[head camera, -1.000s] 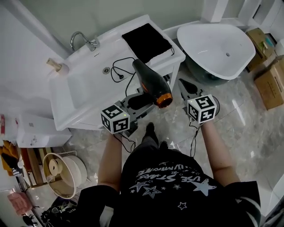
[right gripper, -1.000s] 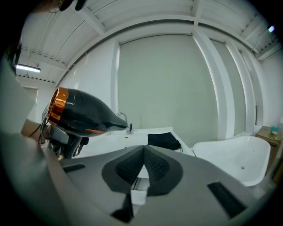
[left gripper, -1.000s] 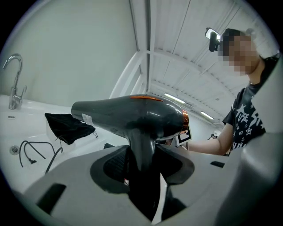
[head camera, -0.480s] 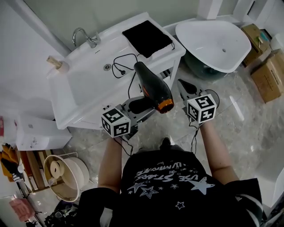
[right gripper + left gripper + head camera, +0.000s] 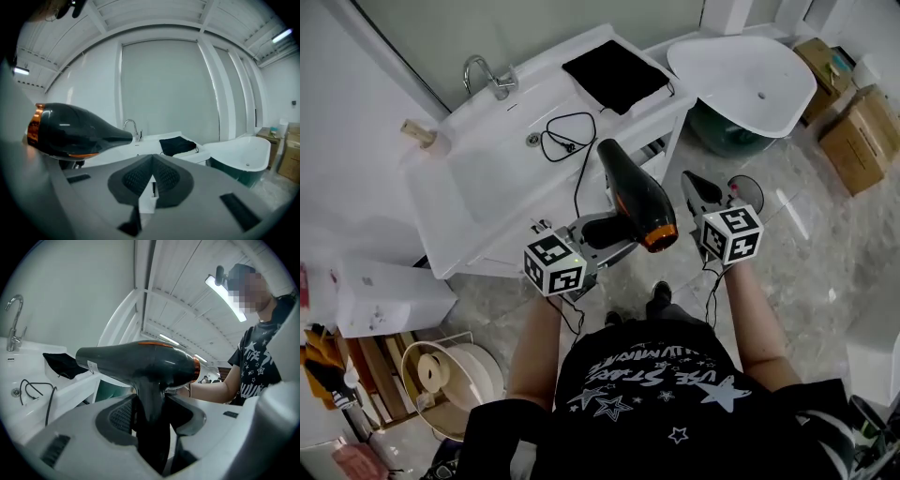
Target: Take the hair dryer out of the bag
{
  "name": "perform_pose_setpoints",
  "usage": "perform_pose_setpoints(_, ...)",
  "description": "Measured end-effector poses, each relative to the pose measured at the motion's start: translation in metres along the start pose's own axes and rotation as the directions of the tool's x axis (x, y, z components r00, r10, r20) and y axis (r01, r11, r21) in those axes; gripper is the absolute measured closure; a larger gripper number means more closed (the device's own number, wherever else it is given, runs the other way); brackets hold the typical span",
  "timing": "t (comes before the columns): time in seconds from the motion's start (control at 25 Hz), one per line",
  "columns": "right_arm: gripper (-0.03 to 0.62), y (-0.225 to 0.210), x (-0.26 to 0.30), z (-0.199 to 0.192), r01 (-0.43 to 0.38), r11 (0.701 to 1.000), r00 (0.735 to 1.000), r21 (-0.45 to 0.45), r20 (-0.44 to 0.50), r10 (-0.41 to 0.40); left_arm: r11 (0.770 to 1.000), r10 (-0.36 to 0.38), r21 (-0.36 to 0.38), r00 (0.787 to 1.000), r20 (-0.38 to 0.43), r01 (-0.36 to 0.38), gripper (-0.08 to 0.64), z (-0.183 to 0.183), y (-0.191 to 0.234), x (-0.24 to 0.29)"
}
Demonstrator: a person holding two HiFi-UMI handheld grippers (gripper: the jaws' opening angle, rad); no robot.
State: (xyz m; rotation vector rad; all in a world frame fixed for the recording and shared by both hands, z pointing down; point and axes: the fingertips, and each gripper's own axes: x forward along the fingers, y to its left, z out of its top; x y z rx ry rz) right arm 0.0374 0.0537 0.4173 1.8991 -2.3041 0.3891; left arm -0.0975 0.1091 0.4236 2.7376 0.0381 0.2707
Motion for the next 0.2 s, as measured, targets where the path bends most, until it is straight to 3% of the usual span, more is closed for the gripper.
perform_pose_setpoints(0.2,0.586,0.025,-0.010,-0.004,0.021,1.000,1.000,0.014,-0.002,-0.021,1.000,-0.021,-0.002,1.000,-0.001,0.021,0.367,-0.008,-0.011,-0.023)
